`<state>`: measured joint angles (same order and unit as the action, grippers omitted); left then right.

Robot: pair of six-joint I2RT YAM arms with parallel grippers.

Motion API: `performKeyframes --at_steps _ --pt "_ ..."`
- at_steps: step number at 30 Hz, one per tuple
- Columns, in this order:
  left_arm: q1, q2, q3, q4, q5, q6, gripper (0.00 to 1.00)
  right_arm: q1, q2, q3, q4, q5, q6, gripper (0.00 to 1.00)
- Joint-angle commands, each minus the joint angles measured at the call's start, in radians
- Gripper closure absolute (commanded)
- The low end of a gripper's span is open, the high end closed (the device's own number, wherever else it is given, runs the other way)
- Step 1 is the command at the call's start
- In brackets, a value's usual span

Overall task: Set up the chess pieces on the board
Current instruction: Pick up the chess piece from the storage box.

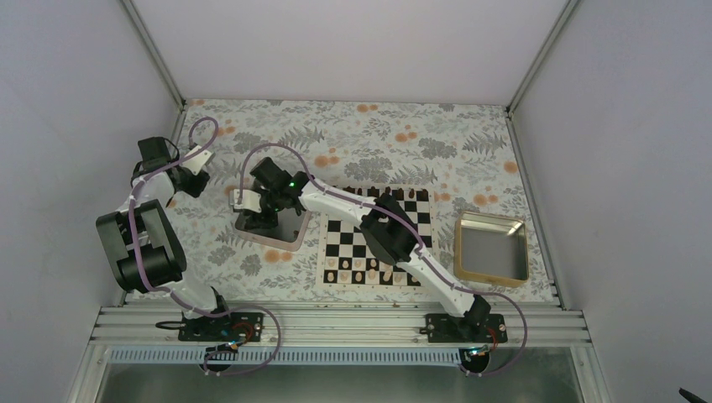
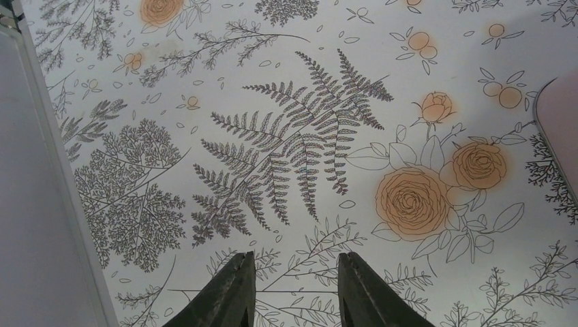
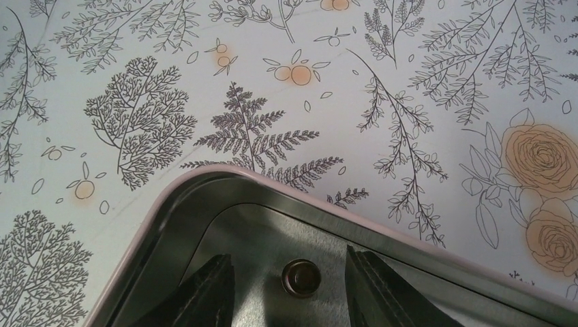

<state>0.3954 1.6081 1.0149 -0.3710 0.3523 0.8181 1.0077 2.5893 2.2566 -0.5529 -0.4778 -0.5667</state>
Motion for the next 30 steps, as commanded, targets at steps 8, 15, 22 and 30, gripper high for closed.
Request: performKeyframes --at_steps 8,15,22,30 --pt "0.005 -0.025 -0.017 0.016 0.049 0.001 0.71 0.008 0.056 0.03 0.026 -0.018 0.005 0.6" --pt "0.005 -0.028 -0.02 0.017 0.061 0.003 0.72 0.004 0.051 0.027 0.022 -0.017 0.01 0.7" --pt "0.004 -0.029 -0.016 0.016 0.069 -0.002 0.72 -0.008 0.001 0.003 0.015 -0.015 0.008 0.84" --pt "0.003 -0.045 -0.015 0.012 0.059 -0.005 0.72 -0.06 -0.134 -0.05 -0.028 -0.017 0.021 0.87"
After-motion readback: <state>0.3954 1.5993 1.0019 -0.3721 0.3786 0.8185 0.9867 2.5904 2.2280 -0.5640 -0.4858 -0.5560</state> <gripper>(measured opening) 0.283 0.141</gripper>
